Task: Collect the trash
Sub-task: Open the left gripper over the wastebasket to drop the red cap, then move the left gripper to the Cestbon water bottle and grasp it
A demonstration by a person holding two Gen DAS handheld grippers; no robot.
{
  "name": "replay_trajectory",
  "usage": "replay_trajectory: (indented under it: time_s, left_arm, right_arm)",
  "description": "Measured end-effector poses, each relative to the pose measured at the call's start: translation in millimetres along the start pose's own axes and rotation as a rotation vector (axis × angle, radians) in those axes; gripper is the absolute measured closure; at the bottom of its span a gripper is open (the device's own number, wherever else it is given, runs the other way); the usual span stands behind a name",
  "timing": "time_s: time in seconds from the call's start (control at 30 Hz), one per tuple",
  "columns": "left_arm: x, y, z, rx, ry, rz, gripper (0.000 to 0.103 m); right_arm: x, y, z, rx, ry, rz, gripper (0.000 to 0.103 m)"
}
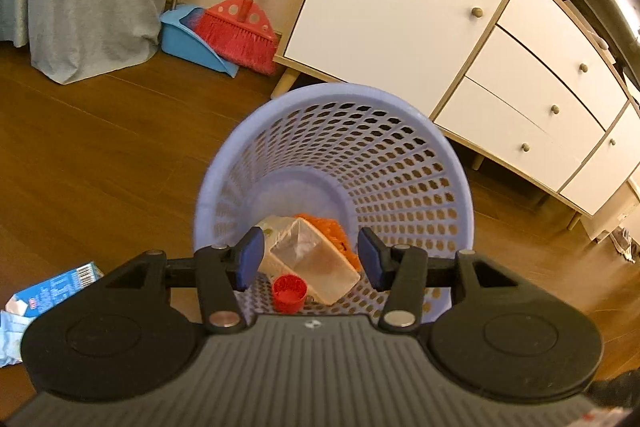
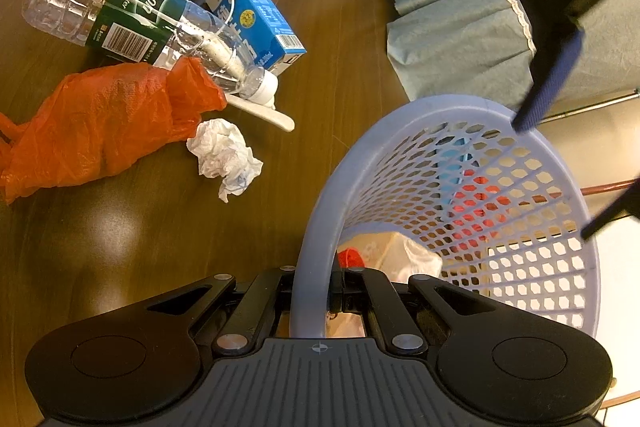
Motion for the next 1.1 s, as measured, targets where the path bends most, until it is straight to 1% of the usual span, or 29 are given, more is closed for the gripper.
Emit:
replay_trajectory:
  time_s: [0.23, 0.33, 0.5, 0.67, 0.77, 0.83, 0.93, 1.0, 1.07, 1.1]
  left_arm:
    - [31.7, -3.1, -23.3, -0.031, 0.041, 0.018, 0.057]
    - [58.6, -7.4, -38.0, -0.044, 0.086, 0.020, 0.057]
    - [114.6, -24.2, -59.7, -0.033, 0.177, -0.024, 0.055]
    - [160.9, -57.7, -72.0, 0.021, 0.259, -0.086, 0.053]
    - [172.0, -78.9, -73.0, 0.056, 0.269, -0.108, 0.051]
    - [172.6, -92.4, -68.7, 0.083, 0.266, -0.101, 0.050]
    - [167.1, -110.6, -60.0, 0.107, 0.249, -0.060, 0.046]
    - [161.8, -117.1, -51.5, 0.110, 0.232, -0.035, 0.046]
    - [155.3, -125.9, -46.6, 0.111, 0.214, 0.007, 0.040]
    - [152.8, -130.4, -43.3, 0.117, 0.217, 0.035, 0.040]
  right_arm:
    - [-2.5, 0.2, 0.9, 0.000, 0.001, 0.002, 0.103]
    - [-4.2, -1.8, 1.0, -0.002, 0.000, 0.005, 0.103]
    - [-6.2, -2.5, 1.5, -0.003, -0.001, 0.008, 0.103]
    - [-5.9, -3.3, 1.2, -0.003, -0.002, 0.005, 0.103]
    - [-6.5, -4.1, 0.9, -0.001, -0.001, 0.001, 0.103]
    - [-6.1, -3.7, 2.2, -0.001, -0.001, -0.001, 0.103]
    - [-3.1, -5.9, 0.5, 0.000, -0.001, -0.005, 0.103]
    - [-2.7, -6.3, 0.7, 0.000, 0.000, -0.007, 0.103]
    - [-2.1, -6.9, 0.5, -0.001, 0.000, -0.008, 0.103]
    - [-1.7, -7.3, 0.2, -0.001, 0.001, -0.007, 0.103]
Point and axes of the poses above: each gripper's, at about its wrist camera, not at the fingertips, and z roughly the way its jaws point, x to its left, y to its top, the point moved 7 cm from there along z, roughly the way its jaws point, and after that the axes turned 8 degrees about y, right-handed, at the moved point
